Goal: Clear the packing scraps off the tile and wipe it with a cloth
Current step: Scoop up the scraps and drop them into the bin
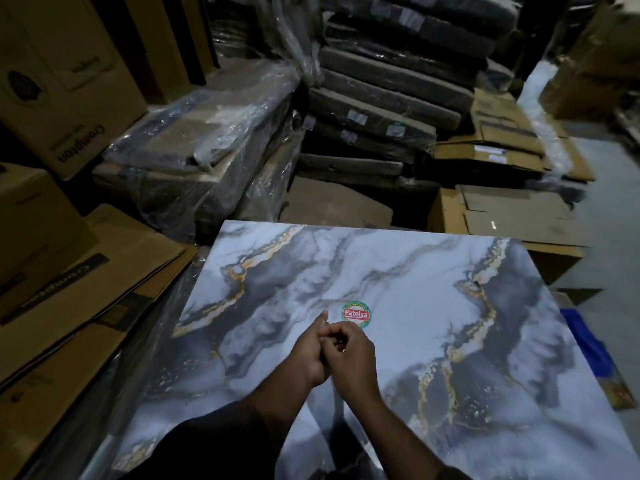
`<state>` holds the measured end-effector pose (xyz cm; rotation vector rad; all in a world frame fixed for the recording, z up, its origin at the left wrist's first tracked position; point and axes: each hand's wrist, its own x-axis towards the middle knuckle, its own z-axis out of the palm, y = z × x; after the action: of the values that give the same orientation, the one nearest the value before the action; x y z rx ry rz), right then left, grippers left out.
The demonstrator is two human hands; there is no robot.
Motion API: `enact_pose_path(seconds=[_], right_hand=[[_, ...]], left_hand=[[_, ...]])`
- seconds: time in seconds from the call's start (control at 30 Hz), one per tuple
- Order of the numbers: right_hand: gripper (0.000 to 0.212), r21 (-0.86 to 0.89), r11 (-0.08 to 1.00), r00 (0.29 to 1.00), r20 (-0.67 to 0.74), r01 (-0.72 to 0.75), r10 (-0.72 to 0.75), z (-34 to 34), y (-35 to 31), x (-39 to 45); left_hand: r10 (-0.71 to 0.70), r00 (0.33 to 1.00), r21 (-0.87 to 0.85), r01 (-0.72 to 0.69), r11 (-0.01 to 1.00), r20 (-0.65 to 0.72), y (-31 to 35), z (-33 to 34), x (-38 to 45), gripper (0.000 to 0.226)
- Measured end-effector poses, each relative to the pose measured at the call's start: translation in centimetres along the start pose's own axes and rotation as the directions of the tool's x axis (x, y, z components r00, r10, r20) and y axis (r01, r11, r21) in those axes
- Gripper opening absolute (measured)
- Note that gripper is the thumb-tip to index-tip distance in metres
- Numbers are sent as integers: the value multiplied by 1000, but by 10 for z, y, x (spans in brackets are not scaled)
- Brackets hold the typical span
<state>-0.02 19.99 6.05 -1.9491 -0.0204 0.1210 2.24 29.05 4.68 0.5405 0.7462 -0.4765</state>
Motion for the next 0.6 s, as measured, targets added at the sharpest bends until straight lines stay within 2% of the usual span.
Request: enact_pose_path(seconds=[0.17, 0.27, 0.4, 0.47, 0.53, 0.6], right_hand=[[11, -240, 967, 985, -128, 84, -117, -9, -6, -18], [13, -254, 964, 975, -184, 76, -126, -9, -10, -36], [19, -106, 994, 988, -155, -20, 3, -16, -13, -58], [22, 106, 989, 980, -159, -101, 117, -24, -12, -70], [21, 360, 919, 940, -228, -159, 252, -32, -6, -84], [13, 500, 841, 859, -317, -209, 402, -41, -1, -96]], left_hand=[[-54, 998, 21, 53, 998, 42, -6, 12, -18, 53], [-20, 1000, 98, 18, 995, 20, -13, 11, -29, 50], [93, 995, 155, -87, 984, -37, -29, 11, -43, 34], [116, 991, 171, -103, 980, -68, -38, 11, -47, 33], [105, 993, 158, -96, 983, -49, -48, 13, -51, 41], [93, 996, 144, -93, 985, 8, -65, 20, -56, 44]])
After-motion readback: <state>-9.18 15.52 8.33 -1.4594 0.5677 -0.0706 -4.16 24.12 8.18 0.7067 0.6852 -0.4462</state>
